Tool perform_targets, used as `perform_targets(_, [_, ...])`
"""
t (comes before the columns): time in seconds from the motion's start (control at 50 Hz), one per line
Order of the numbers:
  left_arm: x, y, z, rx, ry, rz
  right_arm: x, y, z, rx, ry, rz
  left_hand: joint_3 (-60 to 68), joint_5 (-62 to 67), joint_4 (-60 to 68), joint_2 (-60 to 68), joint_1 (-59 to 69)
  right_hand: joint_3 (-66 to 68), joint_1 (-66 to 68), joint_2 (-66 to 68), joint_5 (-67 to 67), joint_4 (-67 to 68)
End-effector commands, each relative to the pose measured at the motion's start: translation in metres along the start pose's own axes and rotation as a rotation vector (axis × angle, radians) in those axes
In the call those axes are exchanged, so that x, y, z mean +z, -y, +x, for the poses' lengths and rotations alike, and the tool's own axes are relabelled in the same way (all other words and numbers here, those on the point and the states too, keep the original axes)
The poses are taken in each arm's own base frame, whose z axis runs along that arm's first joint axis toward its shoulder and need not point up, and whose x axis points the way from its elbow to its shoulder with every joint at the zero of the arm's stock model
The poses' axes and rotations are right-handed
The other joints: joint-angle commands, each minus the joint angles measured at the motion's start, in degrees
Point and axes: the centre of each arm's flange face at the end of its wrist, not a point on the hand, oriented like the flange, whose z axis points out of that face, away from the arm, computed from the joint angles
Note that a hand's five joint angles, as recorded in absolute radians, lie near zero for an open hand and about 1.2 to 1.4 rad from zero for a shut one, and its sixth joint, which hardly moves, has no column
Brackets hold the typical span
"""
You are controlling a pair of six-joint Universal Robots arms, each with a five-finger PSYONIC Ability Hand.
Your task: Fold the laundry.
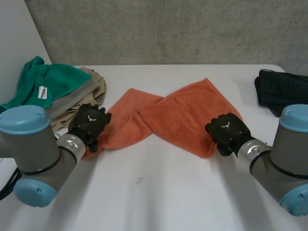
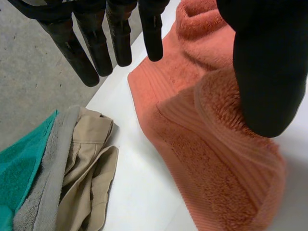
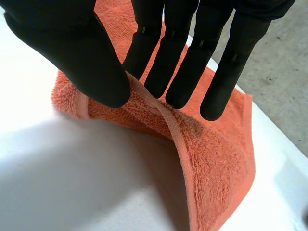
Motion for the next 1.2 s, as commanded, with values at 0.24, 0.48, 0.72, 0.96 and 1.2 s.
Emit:
perform_targets(0.24, [0.025,0.009,-0.013,0.004,0.053,0.027,-0.045,0.005,-0.007,0.001,0.179,-0.213,59.48,60.37,59.9,59.57,59.55,11.86,14.84,12.38,13.24,11.45])
perform_targets(0.48, [0.023,0.08,-0.047,0.011,0.236,0.238,-0.101,0.034,-0.021,0.006,0.429,-0.315,59.48,60.37,59.9,59.57,59.55,-35.82,-32.83,-35.3,-34.44,-36.23])
perform_targets(0.72, [-0.032,0.181,-0.067,0.025,0.3,0.575,-0.017,0.087,0.061,0.142,-0.01,0.045,59.48,60.37,59.9,59.57,59.55,-58.14,-55.16,-57.62,-56.76,-58.55])
perform_targets(0.96, [-0.105,0.238,-0.071,0.066,0.279,0.853,0.089,0.062,0.038,0.118,0.078,0.118,59.48,60.37,59.9,59.57,59.55,-58.14,-55.16,-57.62,-56.76,-58.55])
perform_targets(1.2, [-0.107,0.225,-0.079,0.109,0.292,0.847,0.145,0.05,0.058,0.094,-0.128,0.127,59.48,60.37,59.9,59.57,59.55,11.86,14.84,12.38,13.24,11.45])
